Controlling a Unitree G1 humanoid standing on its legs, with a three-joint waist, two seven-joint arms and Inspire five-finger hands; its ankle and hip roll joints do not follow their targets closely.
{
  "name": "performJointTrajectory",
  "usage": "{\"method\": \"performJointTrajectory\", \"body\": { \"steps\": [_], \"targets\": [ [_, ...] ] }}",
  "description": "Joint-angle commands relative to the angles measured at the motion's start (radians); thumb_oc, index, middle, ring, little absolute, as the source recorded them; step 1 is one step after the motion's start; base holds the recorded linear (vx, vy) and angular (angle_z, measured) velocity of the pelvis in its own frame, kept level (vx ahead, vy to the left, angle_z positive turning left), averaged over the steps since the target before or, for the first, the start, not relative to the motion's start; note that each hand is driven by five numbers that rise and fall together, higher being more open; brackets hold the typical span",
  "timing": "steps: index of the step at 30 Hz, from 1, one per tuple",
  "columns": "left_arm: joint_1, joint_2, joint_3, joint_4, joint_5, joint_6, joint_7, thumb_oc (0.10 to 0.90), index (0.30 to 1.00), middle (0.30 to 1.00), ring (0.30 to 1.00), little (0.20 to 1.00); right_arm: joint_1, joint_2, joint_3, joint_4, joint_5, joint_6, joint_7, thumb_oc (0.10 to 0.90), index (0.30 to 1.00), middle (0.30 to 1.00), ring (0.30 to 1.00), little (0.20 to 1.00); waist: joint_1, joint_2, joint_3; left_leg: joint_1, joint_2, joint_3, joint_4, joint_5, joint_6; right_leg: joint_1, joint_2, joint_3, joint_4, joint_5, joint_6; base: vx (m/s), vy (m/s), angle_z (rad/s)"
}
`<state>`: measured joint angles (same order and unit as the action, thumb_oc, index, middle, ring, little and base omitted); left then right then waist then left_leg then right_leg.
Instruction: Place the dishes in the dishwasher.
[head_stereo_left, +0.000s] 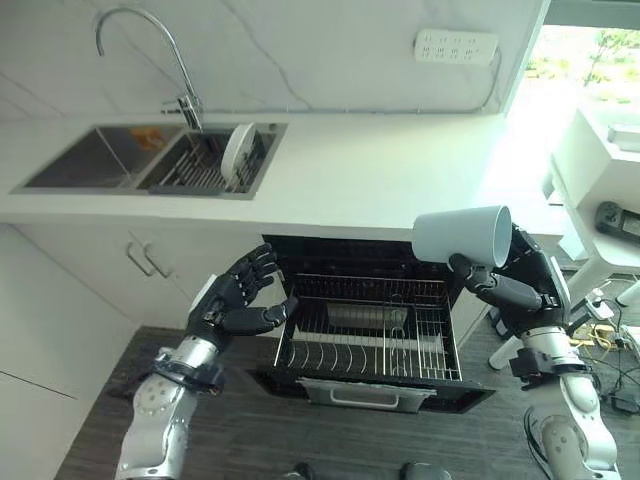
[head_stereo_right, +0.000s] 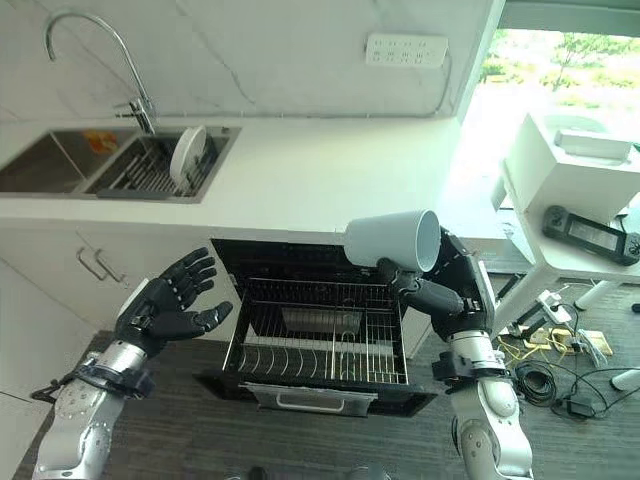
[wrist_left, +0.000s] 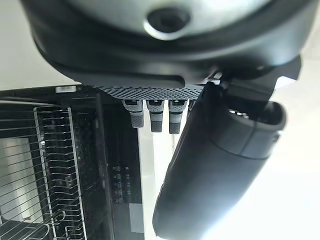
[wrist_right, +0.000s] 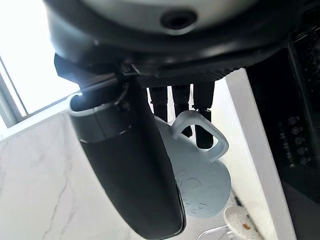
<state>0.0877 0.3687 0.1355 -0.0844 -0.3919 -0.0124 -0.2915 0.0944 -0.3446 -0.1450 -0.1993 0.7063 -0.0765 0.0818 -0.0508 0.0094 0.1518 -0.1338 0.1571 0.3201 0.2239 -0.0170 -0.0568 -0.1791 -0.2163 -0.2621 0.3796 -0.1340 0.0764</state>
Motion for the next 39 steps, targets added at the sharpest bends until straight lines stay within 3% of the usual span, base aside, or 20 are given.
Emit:
{"method": "performJointTrajectory", "body": {
  "steps": [1,5,7,17,24,31,39],
  "targets": [
    [-0.210,0.075,-0.026,-0.129,-0.091,-0.205,0.110,0.800,0.900,0.900,0.900,0.900,-0.181,0.003,-0.005,-0.159,-0.046,-0.146,-0.037,0.400,0.300,0.300,0.300,0.300,-0.015,-0.003,0.055,-0.035,0.029,-0.106,0.076,-0.189,-0.018,-0.041,-0.009,0.069,-0.080,0.003,0.074,-0.43,-0.077,-0.01],
    [-0.292,0.081,-0.079,-0.144,-0.041,-0.297,0.208,0.800,0.900,0.900,0.900,0.900,-0.254,-0.009,0.028,-0.144,-0.081,-0.195,-0.089,0.400,0.300,0.300,0.300,0.300,-0.016,0.006,0.152,-0.123,0.014,-0.129,0.076,-0.168,-0.009,-0.124,-0.003,0.087,-0.080,0.028,0.063,-0.24,0.008,0.04],
    [-0.296,0.080,-0.087,-0.149,-0.049,-0.295,0.218,0.800,0.900,0.900,0.900,0.900,-0.261,-0.017,0.028,-0.142,-0.081,-0.200,-0.095,0.400,0.300,0.300,0.300,0.300,-0.015,0.008,0.169,-0.132,0.015,-0.127,0.076,-0.166,-0.010,-0.134,-0.006,0.084,-0.080,0.030,0.063,-0.04,0.015,0.01],
    [-0.265,0.079,-0.076,-0.167,-0.090,-0.303,0.239,0.800,0.900,0.900,0.900,0.900,-0.229,-0.036,0.011,-0.154,-0.084,-0.224,-0.115,0.400,0.300,0.300,0.300,0.300,-0.020,0.009,0.191,-0.135,0.022,-0.121,0.076,-0.166,-0.020,-0.142,-0.014,0.082,-0.080,0.031,0.071,-0.01,0.007,-0.02],
    [-0.265,0.081,-0.064,-0.186,-0.115,-0.309,0.253,0.800,0.900,0.900,0.900,0.900,-0.223,-0.054,-0.004,-0.107,-0.153,-0.215,-0.176,0.400,0.300,0.300,0.300,0.300,-0.024,0.008,0.202,-0.128,0.018,-0.121,0.076,-0.179,-0.021,-0.141,-0.014,0.088,-0.080,0.025,0.075,0.01,0.004,0.00],
    [-0.275,0.116,-0.062,-0.184,-0.124,-0.302,0.258,0.800,0.900,0.900,0.900,0.900,-0.242,-0.109,-0.051,-0.011,-0.182,-0.159,-0.259,0.400,0.300,0.300,0.300,0.300,-0.020,0.004,0.213,-0.134,0.017,-0.125,0.076,-0.182,-0.022,-0.145,-0.014,0.083,-0.080,0.026,0.078,0.00,-0.003,0.00],
    [-0.301,0.158,-0.067,-0.177,-0.155,-0.295,0.269,0.800,0.900,0.900,0.900,0.900,-0.267,-0.177,-0.051,0.076,-0.233,-0.016,-0.295,0.400,0.300,0.300,0.300,0.300,-0.013,-0.003,0.216,-0.129,0.018,-0.125,0.076,-0.184,-0.023,-0.138,-0.013,0.076,-0.080,0.025,0.077,0.00,0.000,0.00]
  ]
}}
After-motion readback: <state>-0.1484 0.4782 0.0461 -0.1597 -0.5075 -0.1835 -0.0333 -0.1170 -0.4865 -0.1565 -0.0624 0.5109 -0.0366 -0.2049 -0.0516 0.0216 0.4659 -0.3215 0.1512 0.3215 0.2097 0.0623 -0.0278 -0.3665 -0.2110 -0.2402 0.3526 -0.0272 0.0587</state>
